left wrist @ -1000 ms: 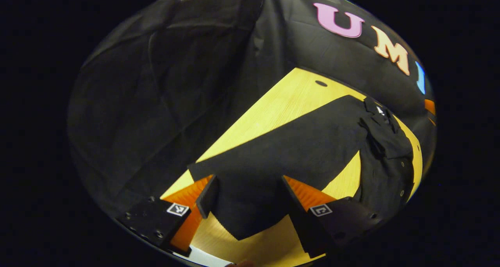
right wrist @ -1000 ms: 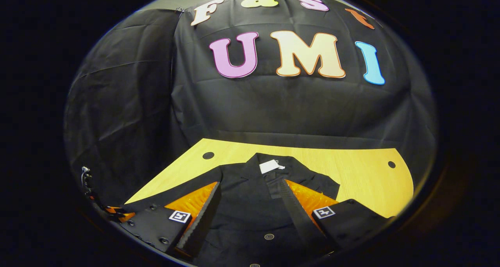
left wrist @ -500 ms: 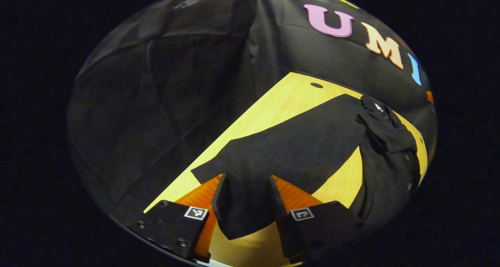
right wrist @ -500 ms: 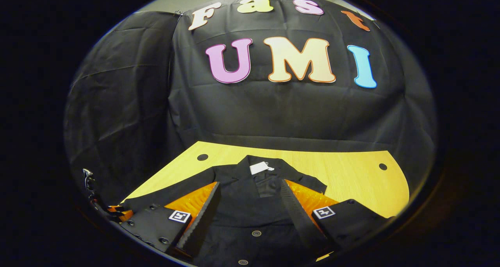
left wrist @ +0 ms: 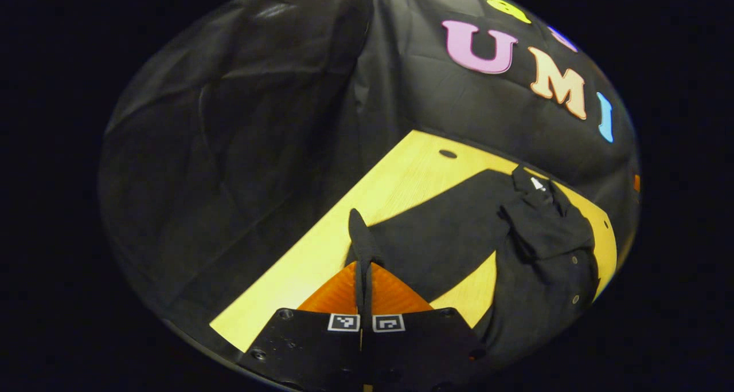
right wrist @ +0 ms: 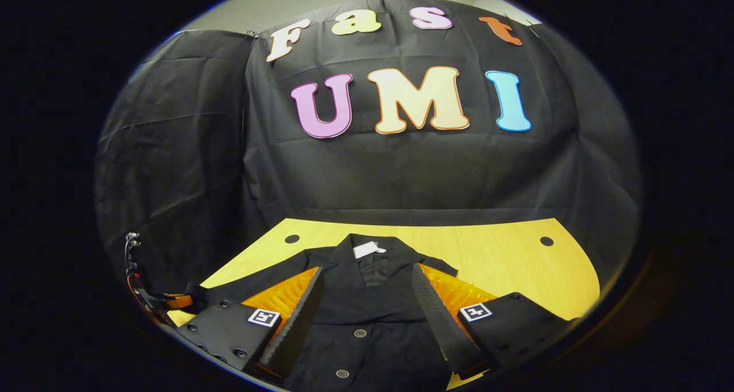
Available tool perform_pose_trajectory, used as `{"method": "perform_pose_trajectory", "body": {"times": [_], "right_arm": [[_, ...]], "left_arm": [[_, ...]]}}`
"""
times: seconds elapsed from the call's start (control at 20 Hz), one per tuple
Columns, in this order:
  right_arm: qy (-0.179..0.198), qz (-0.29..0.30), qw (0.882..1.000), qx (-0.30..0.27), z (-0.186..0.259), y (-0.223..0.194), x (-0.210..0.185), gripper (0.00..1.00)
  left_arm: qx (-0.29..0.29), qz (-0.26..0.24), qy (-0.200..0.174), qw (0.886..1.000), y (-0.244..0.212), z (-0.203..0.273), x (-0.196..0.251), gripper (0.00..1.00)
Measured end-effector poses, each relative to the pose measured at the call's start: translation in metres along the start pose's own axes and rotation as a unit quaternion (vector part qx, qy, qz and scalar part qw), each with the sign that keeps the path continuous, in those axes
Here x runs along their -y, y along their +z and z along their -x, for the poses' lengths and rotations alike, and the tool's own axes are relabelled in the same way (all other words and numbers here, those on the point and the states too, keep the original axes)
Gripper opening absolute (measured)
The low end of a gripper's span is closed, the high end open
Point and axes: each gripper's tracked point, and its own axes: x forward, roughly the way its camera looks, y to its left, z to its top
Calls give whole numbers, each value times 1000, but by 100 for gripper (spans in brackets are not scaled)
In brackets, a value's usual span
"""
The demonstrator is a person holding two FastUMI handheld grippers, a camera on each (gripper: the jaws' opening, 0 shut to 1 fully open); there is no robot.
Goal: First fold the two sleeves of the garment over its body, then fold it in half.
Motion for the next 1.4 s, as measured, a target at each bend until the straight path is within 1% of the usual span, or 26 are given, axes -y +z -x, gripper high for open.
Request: {"method": "perform_pose_trajectory", "body": {"times": [0.25,0.4,0.6,0.8,1.0,1.4], "right_arm": [[-8,-13,1000,12,27,-2,25,98],[-18,-26,999,15,43,-6,44,98],[-36,-46,998,24,65,-10,71,98],[-50,-61,997,28,83,-16,95,98],[-60,-75,995,32,102,-24,115,98],[-82,-101,991,20,136,-54,155,98]], "left_arm": [[41,-5,-36,998,52,1,41,0],[55,-12,-62,996,69,1,73,0],[75,-30,-86,993,93,1,113,0],[91,-49,-118,988,110,4,157,0],[108,-65,-160,979,117,5,213,0],[103,-104,-233,962,110,10,331,0]]}}
